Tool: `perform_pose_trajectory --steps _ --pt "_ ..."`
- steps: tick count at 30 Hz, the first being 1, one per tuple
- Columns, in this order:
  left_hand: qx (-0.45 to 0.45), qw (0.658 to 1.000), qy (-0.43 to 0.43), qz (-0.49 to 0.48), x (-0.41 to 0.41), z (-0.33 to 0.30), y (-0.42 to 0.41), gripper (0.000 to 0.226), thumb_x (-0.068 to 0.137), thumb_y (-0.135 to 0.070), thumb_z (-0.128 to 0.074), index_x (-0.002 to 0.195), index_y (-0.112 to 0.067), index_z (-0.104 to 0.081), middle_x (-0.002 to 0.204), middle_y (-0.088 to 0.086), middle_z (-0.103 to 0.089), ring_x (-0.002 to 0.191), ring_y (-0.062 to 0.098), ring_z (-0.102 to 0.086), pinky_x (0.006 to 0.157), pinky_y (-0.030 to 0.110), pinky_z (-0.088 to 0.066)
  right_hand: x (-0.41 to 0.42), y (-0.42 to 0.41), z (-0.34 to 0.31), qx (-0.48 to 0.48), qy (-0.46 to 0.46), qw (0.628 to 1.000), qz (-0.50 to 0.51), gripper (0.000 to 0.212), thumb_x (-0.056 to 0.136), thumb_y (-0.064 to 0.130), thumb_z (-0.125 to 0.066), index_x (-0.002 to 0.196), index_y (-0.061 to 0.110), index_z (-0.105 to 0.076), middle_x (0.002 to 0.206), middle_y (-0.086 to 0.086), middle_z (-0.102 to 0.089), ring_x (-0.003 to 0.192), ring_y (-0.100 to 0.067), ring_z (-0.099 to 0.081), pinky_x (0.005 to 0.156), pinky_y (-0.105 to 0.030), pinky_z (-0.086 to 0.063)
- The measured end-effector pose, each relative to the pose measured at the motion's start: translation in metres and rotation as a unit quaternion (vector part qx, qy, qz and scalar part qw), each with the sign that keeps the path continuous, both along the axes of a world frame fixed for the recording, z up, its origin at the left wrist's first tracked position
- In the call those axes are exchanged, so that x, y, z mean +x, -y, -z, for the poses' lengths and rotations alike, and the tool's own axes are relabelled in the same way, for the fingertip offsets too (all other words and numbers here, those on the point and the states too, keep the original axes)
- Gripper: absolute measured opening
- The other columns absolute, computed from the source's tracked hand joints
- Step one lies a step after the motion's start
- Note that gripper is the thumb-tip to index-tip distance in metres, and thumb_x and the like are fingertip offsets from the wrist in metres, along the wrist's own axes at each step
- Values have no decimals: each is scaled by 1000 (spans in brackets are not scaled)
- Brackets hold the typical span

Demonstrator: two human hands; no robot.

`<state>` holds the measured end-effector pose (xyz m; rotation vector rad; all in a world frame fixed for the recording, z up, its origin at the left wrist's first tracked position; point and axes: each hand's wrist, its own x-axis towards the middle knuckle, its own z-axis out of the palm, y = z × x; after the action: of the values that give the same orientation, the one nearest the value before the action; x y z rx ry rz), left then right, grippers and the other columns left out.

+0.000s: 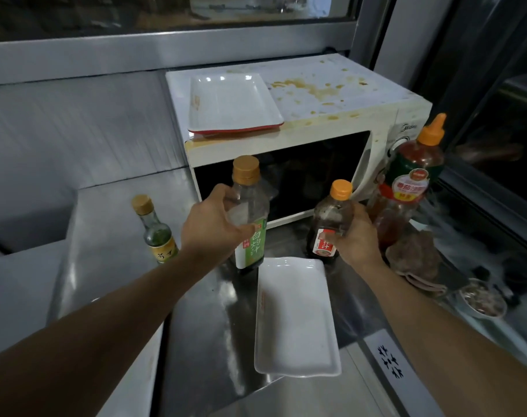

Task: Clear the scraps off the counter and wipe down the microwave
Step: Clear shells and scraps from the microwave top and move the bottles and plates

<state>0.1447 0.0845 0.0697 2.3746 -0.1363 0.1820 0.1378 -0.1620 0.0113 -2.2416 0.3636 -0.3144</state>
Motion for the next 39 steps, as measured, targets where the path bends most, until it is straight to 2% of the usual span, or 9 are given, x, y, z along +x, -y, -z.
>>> perform_pose_trajectory --steps 6,10,15,18,21,24,28,32,39 --pt "1 1000 -1 -20 -4 -3 1 49 66 -34 -81 98 -30 -44 77 -18 -48 77 12 -54 64 29 -47 7 4 9 38 -10 999 -13 64 70 3 -78 123 12 -44 117 -10 -62 110 -30 -58 90 -36 -45" --pt "8 999 -1 -32 -14 -11 -1 50 67 -33 -81 101 -29 -45 87 -12 -51 84 15 -55 71 32 -51 6 5 8 29 -7 999 -22 61 68 5 -80 117 11 -45 113 -11 -63 109 -31 -58 91 -38 -45" --pt "7 999 4 -52 -30 -27 -8 51 69 -32 -80 109 -26 -48 94 -12 -52 87 12 -52 70 26 -45 -2 5 -3 15 14 999 -31 58 67 4 -80 114 12 -47 111 -10 -64 106 -31 -59 89 -34 -44" --pt "10 998 -4 -64 -39 -40 -13 55 70 -33 -79 115 -25 -48 100 -11 -54 91 14 -55 73 30 -50 -6 6 -22 24 27 998 -44 60 66 6 -82 114 13 -48 110 -8 -65 105 -30 -60 91 -39 -47" --pt "9 996 6 -87 -49 -54 -20 56 68 -34 -81 113 -25 -49 105 -7 -61 95 16 -59 80 38 -54 -12 -1 -45 32 46 997 -62 58 65 7 -82 110 17 -48 100 1 -61 101 -24 -60 87 -35 -47" --pt "-3 994 5 -112 -59 -69 -29 58 65 -36 -82 112 -27 -49 102 -8 -61 98 17 -58 83 40 -54 -18 -13 -68 31 61 994 -87 55 64 10 -83 106 18 -48 100 2 -61 98 -21 -60 85 -36 -49" --pt "-32 990 14 -140 -75 -88 -45 58 63 -34 -84 109 -27 -51 93 -11 -58 85 12 -59 72 29 -50 -25 -38 -93 26 70 990 -117 56 63 13 -83 104 17 -46 100 -3 -65 92 -20 -60 82 -36 -50" --pt "-32 986 27 -159 -92 -103 -68 58 62 -33 -84 109 -24 -52 88 -10 -56 86 15 -59 78 34 -52 -37 -68 -113 17 80 986 -144 55 63 13 -83 104 16 -49 92 4 -59 84 -14 -55 73 -25 -39" --pt "-37 980 47 -190 -125 -116 -126 57 62 -34 -83 109 -23 -53 92 -6 -60 89 18 -61 81 39 -53 -61 -127 -142 21 85 978 -188 55 62 12 -84 104 16 -48 92 5 -58 83 -14 -56 74 -25 -41"
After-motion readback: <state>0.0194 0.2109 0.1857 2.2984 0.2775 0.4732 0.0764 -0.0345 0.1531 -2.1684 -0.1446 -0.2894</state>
